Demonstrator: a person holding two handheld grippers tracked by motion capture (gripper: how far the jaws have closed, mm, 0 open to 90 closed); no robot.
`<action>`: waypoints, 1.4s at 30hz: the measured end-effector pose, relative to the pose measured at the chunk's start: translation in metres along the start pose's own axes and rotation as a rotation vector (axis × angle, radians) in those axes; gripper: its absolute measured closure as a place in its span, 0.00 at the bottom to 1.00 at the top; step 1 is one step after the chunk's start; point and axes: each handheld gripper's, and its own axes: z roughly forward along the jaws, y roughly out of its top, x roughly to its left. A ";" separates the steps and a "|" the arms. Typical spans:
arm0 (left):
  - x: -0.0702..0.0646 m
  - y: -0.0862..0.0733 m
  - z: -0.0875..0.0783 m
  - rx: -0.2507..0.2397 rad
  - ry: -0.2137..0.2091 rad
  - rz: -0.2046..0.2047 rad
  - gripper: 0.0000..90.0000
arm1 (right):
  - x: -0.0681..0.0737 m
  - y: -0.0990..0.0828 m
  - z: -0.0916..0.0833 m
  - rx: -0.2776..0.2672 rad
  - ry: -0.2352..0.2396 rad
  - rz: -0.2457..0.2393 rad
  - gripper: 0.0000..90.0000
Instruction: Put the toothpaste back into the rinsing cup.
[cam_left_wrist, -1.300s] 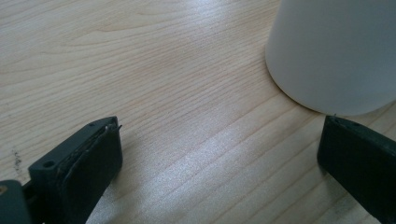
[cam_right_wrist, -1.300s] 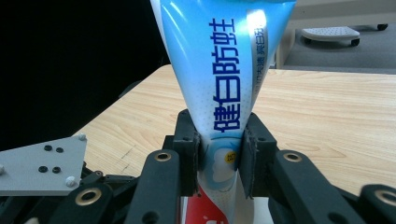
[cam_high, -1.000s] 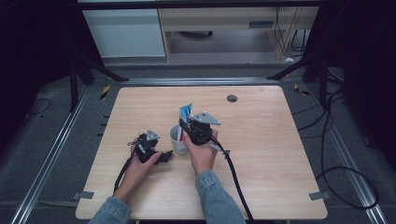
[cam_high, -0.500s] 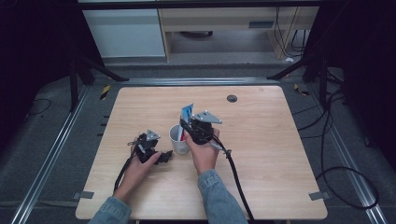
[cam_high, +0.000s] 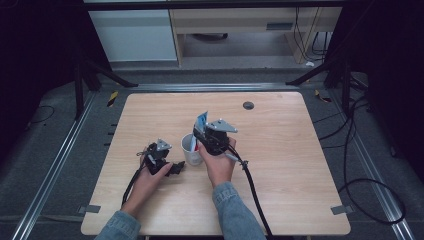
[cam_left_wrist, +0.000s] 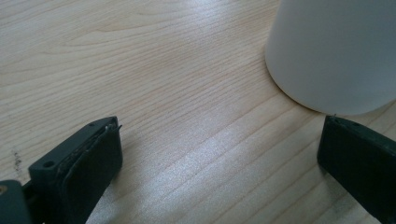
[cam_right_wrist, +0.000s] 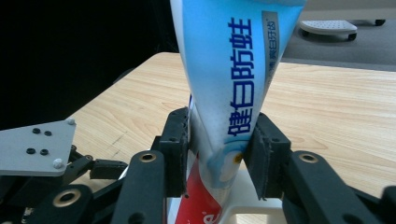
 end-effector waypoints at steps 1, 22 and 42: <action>0.000 0.000 0.000 0.000 0.000 0.000 0.00 | 0.000 0.000 0.000 0.003 -0.006 -0.006 0.67; 0.000 0.000 0.000 -0.001 0.000 0.000 0.00 | 0.003 0.010 -0.004 0.017 -0.094 -0.096 0.38; 0.000 0.000 0.000 -0.001 0.000 -0.001 0.00 | 0.005 0.018 -0.017 0.113 -0.083 -0.194 0.16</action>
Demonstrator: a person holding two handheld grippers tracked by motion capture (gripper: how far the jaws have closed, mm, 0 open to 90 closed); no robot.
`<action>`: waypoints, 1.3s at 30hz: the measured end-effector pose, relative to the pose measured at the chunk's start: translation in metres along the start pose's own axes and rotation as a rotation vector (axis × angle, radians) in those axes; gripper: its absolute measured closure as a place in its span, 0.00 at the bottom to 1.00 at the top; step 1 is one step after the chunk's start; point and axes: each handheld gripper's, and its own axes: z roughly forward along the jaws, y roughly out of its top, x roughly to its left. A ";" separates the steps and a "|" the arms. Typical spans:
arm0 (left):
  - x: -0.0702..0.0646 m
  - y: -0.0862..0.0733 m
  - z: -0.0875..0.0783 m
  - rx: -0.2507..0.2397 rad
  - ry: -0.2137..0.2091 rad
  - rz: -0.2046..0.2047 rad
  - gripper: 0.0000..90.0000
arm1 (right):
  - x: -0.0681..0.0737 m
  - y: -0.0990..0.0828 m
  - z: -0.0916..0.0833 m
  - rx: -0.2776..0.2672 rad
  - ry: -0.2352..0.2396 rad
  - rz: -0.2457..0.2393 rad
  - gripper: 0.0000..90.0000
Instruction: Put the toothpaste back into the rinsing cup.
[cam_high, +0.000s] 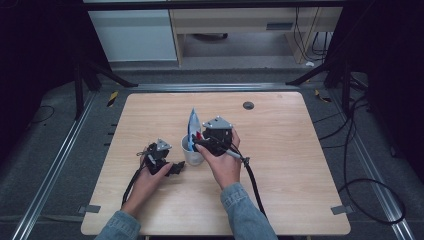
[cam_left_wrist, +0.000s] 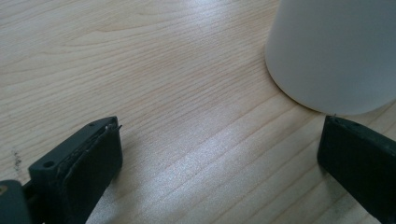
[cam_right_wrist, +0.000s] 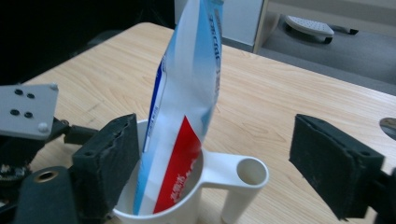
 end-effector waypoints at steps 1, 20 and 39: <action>0.000 0.000 0.000 0.000 0.000 0.000 0.00 | -0.001 0.000 -0.001 0.007 0.001 -0.006 0.15; 0.000 0.000 0.001 -0.005 -0.003 -0.001 0.00 | -0.041 0.001 -0.037 0.106 -0.020 -0.033 0.09; -0.001 0.000 -0.001 0.003 -0.003 0.004 0.00 | -0.095 -0.031 -0.054 0.213 -0.049 -0.031 0.22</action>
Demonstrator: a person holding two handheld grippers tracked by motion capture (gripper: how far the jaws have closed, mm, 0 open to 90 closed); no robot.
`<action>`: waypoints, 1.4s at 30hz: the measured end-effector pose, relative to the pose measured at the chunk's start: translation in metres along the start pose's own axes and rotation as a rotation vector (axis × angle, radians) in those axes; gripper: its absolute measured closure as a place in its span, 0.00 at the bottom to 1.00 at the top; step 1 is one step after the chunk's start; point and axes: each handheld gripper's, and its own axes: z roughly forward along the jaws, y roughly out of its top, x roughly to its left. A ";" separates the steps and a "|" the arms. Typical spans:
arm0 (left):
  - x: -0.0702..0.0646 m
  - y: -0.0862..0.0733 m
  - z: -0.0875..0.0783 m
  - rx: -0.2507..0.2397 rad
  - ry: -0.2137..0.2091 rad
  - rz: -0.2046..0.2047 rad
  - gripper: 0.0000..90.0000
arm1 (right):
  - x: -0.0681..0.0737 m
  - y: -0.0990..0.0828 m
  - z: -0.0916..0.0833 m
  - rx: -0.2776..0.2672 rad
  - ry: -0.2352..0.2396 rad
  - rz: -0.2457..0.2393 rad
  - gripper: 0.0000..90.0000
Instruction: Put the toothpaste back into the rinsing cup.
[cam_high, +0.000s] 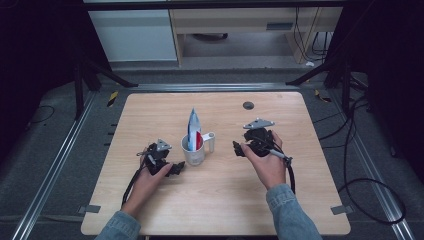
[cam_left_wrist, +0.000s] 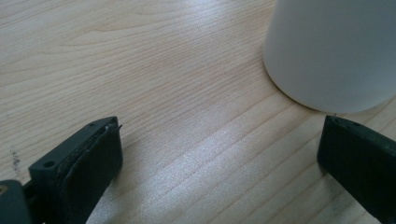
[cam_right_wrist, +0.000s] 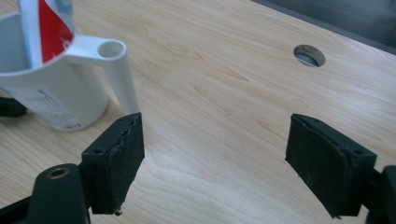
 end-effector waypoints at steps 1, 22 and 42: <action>0.000 0.000 0.000 0.000 0.000 0.000 0.00 | -0.003 -0.003 0.000 0.001 0.002 0.001 0.22; 0.000 0.000 0.000 -0.001 0.001 -0.001 0.00 | -0.039 -0.049 0.008 0.075 -0.025 0.044 0.17; 0.000 0.000 0.000 0.000 0.002 -0.001 0.00 | -0.058 -0.087 0.029 0.123 -0.037 0.106 0.18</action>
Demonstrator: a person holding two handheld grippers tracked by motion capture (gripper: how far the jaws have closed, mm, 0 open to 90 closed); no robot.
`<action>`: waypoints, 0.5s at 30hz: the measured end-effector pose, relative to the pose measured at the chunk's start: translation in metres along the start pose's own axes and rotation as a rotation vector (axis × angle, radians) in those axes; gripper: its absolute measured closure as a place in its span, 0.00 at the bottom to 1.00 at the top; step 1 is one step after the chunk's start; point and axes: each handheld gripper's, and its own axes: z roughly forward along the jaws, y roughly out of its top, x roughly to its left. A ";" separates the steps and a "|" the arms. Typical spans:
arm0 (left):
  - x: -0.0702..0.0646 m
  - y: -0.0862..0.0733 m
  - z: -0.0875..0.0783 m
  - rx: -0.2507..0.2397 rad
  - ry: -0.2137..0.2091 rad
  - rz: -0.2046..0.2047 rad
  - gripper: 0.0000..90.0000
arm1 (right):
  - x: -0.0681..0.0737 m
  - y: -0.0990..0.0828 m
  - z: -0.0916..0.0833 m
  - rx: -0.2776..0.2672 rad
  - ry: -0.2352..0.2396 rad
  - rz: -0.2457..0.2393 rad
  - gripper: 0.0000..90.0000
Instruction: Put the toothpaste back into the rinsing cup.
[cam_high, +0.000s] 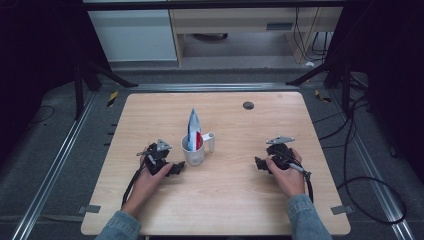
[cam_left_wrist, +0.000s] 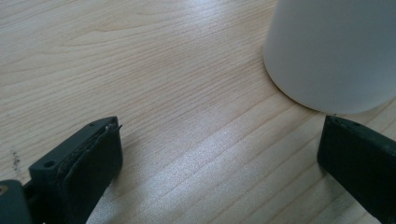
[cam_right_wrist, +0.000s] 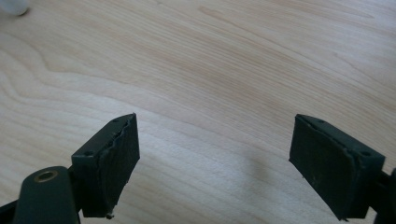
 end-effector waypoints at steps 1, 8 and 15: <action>0.000 0.000 0.000 0.000 0.000 0.000 0.00 | -0.004 -0.001 0.002 -0.001 0.002 0.014 0.18; 0.000 0.000 0.000 0.000 0.000 0.000 0.00 | -0.020 -0.010 0.010 -0.006 -0.006 0.079 0.18; 0.000 0.000 0.000 0.000 0.000 0.000 0.00 | -0.023 -0.015 0.017 -0.021 -0.040 0.099 0.17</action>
